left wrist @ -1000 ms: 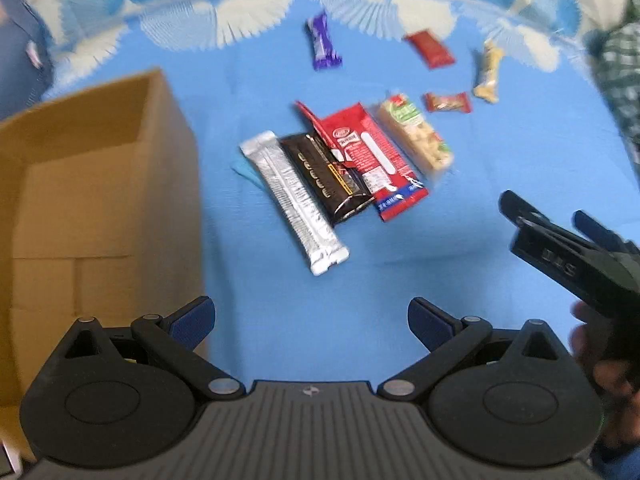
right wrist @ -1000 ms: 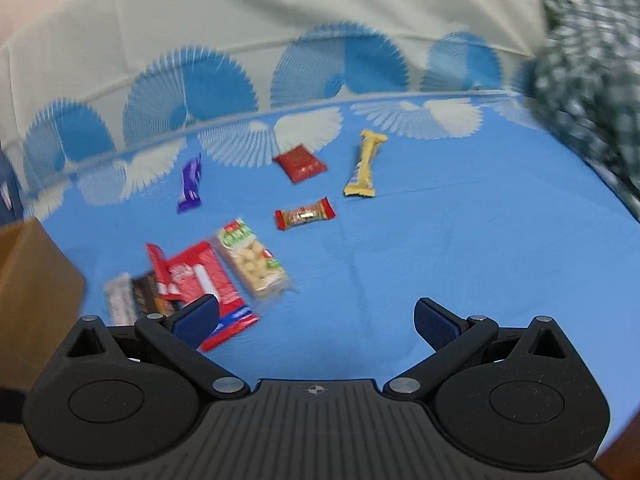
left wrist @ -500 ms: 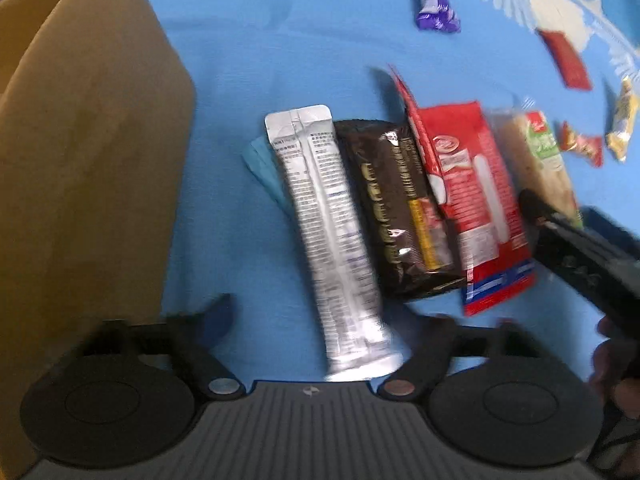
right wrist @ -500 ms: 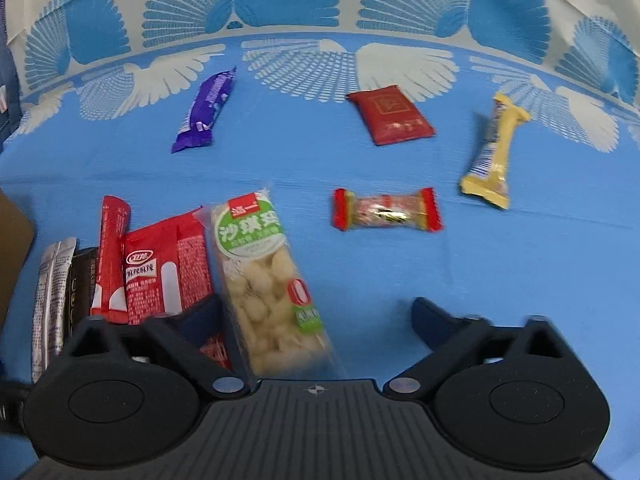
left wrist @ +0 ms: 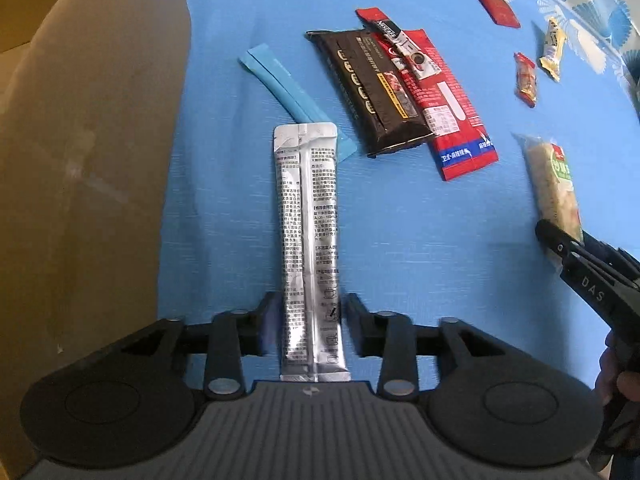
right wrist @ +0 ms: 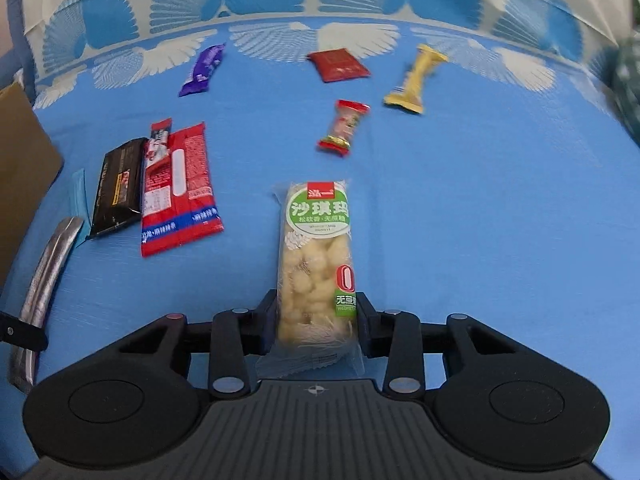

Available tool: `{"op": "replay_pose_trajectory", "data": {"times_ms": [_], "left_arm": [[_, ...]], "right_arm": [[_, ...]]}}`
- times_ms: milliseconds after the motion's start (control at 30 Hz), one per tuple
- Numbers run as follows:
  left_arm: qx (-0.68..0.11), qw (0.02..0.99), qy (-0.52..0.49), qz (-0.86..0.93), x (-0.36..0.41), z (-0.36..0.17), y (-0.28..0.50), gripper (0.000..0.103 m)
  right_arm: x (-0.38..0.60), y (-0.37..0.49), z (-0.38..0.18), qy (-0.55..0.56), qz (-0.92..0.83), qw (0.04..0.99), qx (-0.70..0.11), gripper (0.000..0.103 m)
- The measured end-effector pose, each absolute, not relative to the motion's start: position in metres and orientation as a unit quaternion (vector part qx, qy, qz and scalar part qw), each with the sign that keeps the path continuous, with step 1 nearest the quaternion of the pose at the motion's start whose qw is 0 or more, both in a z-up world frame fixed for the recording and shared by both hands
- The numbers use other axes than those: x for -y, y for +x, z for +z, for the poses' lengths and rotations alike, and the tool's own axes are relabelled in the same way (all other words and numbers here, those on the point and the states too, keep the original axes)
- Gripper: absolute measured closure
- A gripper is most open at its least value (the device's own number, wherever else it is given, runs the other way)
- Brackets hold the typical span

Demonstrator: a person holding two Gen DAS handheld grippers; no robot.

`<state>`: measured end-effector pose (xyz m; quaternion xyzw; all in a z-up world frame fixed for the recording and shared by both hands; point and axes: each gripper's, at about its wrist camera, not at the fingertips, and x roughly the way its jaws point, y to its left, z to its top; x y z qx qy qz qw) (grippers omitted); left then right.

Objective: Organize snacks
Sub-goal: 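Carry the silver pack with the left tool while the right tool carries the peanut pack over the box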

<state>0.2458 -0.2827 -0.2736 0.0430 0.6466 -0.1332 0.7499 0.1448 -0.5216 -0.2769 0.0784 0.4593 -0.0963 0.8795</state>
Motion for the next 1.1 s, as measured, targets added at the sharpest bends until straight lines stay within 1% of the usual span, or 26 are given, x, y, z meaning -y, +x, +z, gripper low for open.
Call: {"op": "replay_pose_trajectory", "data": {"times_ms": [33,67,100,133,167,200,233,267,300,333,433,500,700,867,1100], "left_arm": [[-0.647,0.751,0.043,-0.129,0.283,-0.274,0.247,0.028],[-0.645,0.752,0.046,-0.124,0.286,-0.275,0.250,0.017],[-0.643,0.754,0.044,-0.126,0.290,-0.275,0.250,0.013],[-0.642,0.754,0.051,-0.125,0.295,-0.279,0.255,0.013],[-0.642,0.755,0.060,-0.117,0.300,-0.279,0.258,0.013],[-0.640,0.757,0.063,-0.111,0.305,-0.282,0.261,0.017],[-0.634,0.763,0.069,-0.104,0.305,-0.281,0.262,0.028],[-0.625,0.771,0.082,-0.097,0.308,-0.278,0.262,0.037],[-0.619,0.773,0.086,-0.106,0.308,-0.273,0.262,0.071],[-0.618,0.772,0.086,-0.118,0.307,-0.268,0.262,0.080],[-0.615,0.774,0.079,-0.124,0.301,-0.255,0.255,0.081],[-0.607,0.779,0.074,-0.136,0.298,-0.242,0.245,0.081],[-0.575,0.797,0.048,-0.179,0.267,-0.174,0.196,0.081],[-0.545,0.815,0.030,-0.191,0.229,-0.122,0.157,0.081],[-0.514,0.843,0.029,-0.154,0.142,-0.068,0.095,0.081]], "right_arm": [[0.522,0.144,-0.277,0.080,-0.099,0.879,-0.459,0.041],[0.521,0.145,-0.279,0.077,-0.103,0.879,-0.460,0.027],[0.521,0.147,-0.279,0.073,-0.107,0.878,-0.460,0.022],[0.521,0.151,-0.281,0.069,-0.109,0.879,-0.460,0.016],[0.521,0.156,-0.284,0.067,-0.105,0.879,-0.460,0.016],[0.522,0.161,-0.287,0.067,-0.105,0.878,-0.463,0.015],[0.523,0.164,-0.290,0.068,-0.106,0.879,-0.459,0.017],[0.523,0.166,-0.290,0.065,-0.107,0.882,-0.454,0.033],[0.521,0.167,-0.287,0.060,-0.108,0.885,-0.449,0.049],[0.519,0.166,-0.283,0.061,-0.105,0.889,-0.443,0.065],[0.515,0.159,-0.278,0.071,-0.115,0.885,-0.445,0.065],[0.512,0.146,-0.267,0.082,-0.132,0.889,-0.430,0.065],[0.489,0.087,-0.207,0.151,-0.162,0.906,-0.361,0.065],[0.438,0.042,-0.159,0.169,-0.128,0.918,-0.335,0.065],[0.343,-0.006,-0.109,0.165,-0.033,0.929,-0.329,0.065]]}}
